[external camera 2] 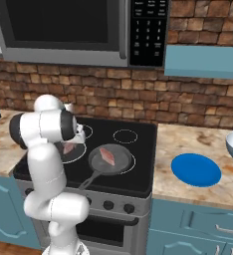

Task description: Place one of the steaks on the plate and the other in the bowl. Then place the bowl in the fridge.

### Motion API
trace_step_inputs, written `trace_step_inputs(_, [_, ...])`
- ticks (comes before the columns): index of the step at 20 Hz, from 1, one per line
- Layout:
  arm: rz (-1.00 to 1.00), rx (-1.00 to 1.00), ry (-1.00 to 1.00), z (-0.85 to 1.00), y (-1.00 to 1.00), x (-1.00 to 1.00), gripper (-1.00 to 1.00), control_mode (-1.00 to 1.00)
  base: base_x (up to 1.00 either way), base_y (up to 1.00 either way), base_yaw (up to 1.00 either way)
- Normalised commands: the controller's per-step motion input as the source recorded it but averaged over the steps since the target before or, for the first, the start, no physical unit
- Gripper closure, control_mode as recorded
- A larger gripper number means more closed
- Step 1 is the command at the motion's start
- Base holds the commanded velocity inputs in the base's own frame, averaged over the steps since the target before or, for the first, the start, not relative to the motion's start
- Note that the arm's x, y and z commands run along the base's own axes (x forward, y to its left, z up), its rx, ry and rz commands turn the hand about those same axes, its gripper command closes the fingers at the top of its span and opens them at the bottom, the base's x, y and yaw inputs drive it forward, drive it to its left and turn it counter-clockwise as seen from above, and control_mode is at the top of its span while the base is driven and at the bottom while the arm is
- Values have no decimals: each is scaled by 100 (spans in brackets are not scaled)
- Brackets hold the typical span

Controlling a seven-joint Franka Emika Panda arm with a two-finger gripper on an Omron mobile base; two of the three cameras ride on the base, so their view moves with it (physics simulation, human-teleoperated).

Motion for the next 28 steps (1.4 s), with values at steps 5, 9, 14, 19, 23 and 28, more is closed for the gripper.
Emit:
trace_step_inputs(5, [1, 8, 1, 54, -50, -3, 100, -100, 0, 0, 0])
trace_step_inputs(9, [0, 1, -1, 35, -42, -21, 100, -100, 0, 0, 0])
trace_step_inputs(14, [0, 2, -3, 7, -42, -66, 100, -100, 0, 0, 0])
trace_step_inputs(19, [-1, 5, 0, 25, -48, -60, 100, -100, 0, 0, 0])
trace_step_inputs(23, [-6, 5, 0, 6, -95, -17, 100, -100, 0, 0, 0])
trace_step_inputs(28, [-5, 3, 0, 6, -100, -8, 100, -100, 0, 0, 0])
